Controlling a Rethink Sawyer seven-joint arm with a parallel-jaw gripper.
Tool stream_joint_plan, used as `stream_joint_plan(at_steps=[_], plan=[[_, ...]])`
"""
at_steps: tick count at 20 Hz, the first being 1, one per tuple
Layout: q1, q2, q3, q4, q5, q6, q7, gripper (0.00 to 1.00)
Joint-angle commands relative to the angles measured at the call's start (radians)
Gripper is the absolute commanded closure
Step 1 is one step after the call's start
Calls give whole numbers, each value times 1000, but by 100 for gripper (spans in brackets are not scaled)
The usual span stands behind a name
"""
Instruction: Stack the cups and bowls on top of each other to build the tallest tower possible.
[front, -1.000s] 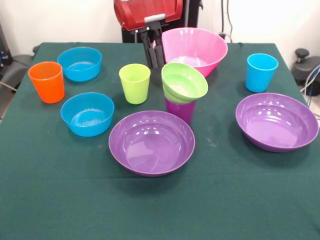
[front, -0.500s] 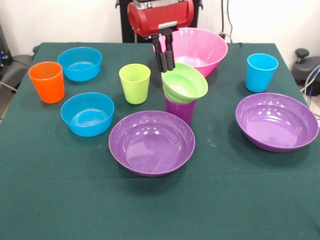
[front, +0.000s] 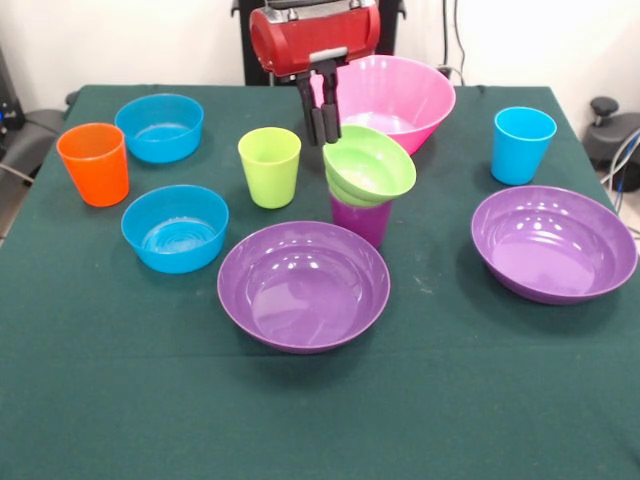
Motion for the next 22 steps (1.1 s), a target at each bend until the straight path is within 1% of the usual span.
stream_joint_plan(at_steps=[1, 5, 9, 22], plan=[[42, 16, -78, -22, -83, 128, -75, 100], [42, 26, -83, -16, -89, 125, -78, 100], [49, 37, -95, -5, -117, 100, -72, 100], [37, 50, -89, 9, -120, 70, -77, 100]])
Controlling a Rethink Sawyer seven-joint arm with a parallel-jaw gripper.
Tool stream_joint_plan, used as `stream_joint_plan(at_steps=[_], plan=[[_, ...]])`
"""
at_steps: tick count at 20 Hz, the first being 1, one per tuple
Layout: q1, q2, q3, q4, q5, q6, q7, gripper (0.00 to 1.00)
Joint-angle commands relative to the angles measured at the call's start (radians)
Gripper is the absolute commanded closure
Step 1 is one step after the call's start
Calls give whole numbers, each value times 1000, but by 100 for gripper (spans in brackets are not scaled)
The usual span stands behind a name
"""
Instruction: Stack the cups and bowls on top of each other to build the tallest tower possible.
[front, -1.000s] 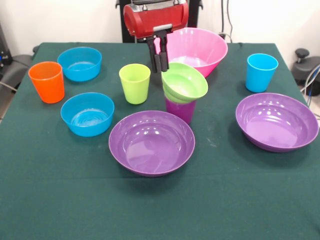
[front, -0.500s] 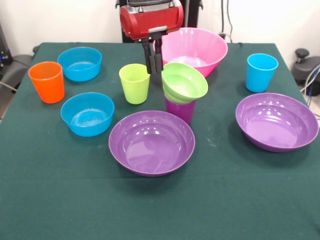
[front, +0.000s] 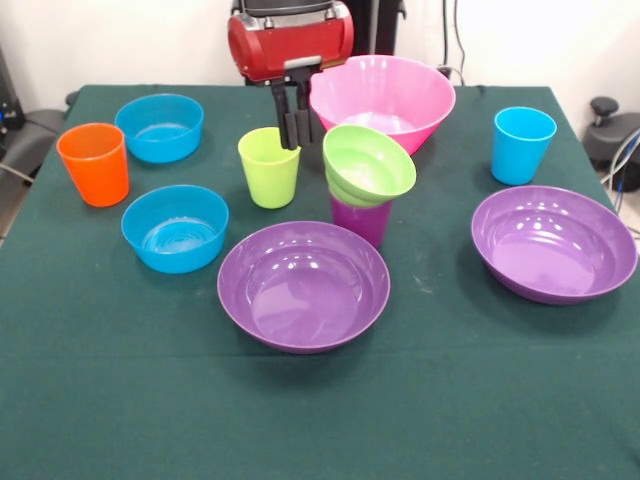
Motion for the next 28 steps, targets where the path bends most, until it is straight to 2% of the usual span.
stream_joint_plan(at_steps=[1, 6, 9, 11, 15, 18, 28], plan=[[32, 50, -41, 6, -78, 74, -81, 100], [22, 46, -20, 6, -53, 108, -109, 100], [-5, 51, 28, 25, 1, 142, -143, 100], [7, 52, 30, 24, 15, 150, -127, 100], [55, 59, -10, -10, 15, 164, -70, 100], [66, 56, -12, -26, 32, 200, -74, 100], [54, 68, -14, -12, 0, 199, -91, 100]])
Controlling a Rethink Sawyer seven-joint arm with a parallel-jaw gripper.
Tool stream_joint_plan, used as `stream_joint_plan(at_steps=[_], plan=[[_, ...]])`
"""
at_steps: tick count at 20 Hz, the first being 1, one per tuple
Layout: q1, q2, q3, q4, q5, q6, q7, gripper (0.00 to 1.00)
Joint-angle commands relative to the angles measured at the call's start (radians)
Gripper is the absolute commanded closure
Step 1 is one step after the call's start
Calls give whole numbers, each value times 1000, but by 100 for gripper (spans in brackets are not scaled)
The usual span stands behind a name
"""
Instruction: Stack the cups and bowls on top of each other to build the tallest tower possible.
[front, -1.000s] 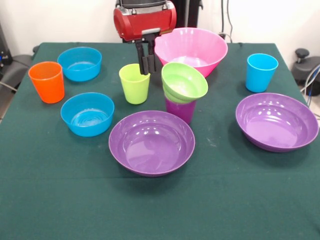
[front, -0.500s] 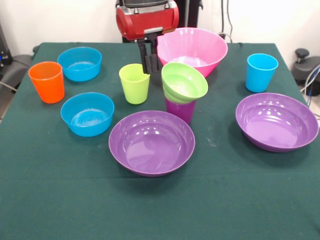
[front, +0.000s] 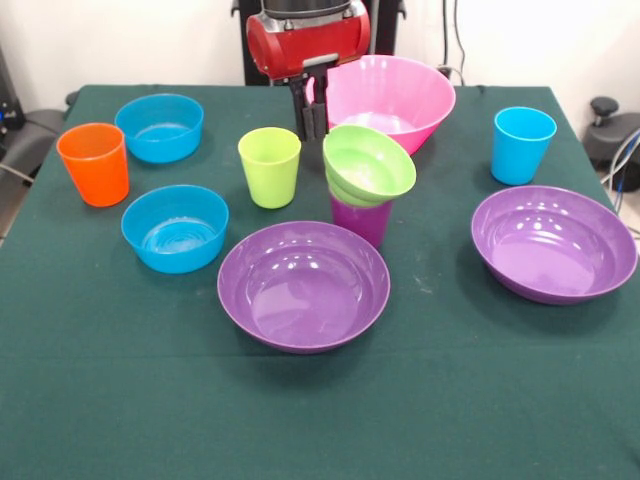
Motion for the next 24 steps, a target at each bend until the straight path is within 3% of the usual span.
stream_joint_plan(at_steps=[1, 11, 24], plan=[[36, 62, -21, -17, -32, 108, -91, 100], [37, 83, -29, 12, -66, 46, -72, 100], [21, 103, -5, 16, -53, 24, -78, 100]])
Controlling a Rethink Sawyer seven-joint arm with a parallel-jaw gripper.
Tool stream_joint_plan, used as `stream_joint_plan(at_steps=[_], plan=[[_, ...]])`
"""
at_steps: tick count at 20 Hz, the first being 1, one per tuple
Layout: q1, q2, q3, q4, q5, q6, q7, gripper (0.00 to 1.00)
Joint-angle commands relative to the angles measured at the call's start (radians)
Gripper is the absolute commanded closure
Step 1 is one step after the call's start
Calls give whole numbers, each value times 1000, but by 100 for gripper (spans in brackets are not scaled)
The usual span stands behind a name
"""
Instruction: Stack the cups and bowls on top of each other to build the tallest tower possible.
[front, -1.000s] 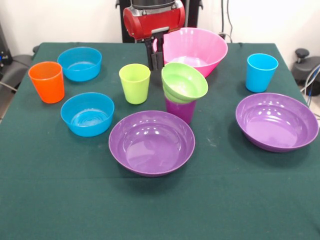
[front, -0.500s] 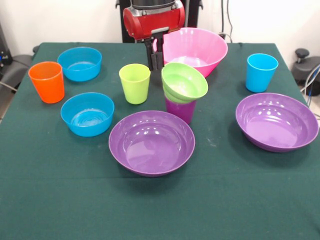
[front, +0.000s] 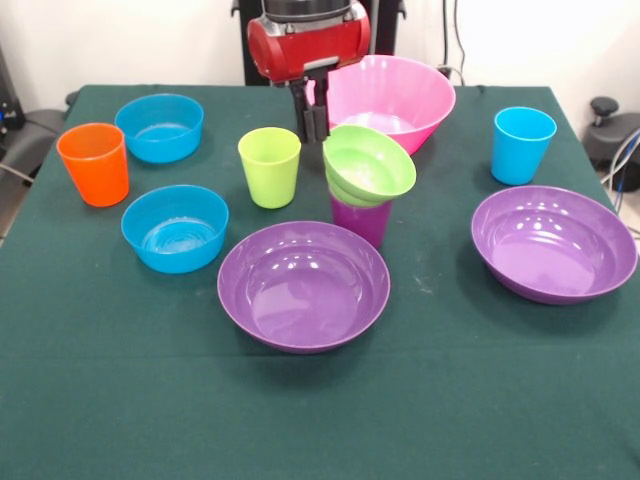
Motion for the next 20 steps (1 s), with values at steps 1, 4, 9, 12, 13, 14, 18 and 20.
stream_joint_plan(at_steps=[1, 4, 9, 12, 13, 14, 18, 20], plan=[[18, 90, -3, 18, -46, 22, -79, 100], [11, 91, 0, 22, -46, 17, -81, 100], [17, 105, -8, 22, -63, 0, -74, 100], [25, 111, -19, 18, -78, -5, -68, 100], [27, 105, -25, 23, -86, -3, -69, 100], [29, 104, -29, 21, -91, 1, -71, 100], [50, 94, -37, 7, -96, 24, -71, 100], [57, 94, -43, 6, -103, 27, -70, 100]])
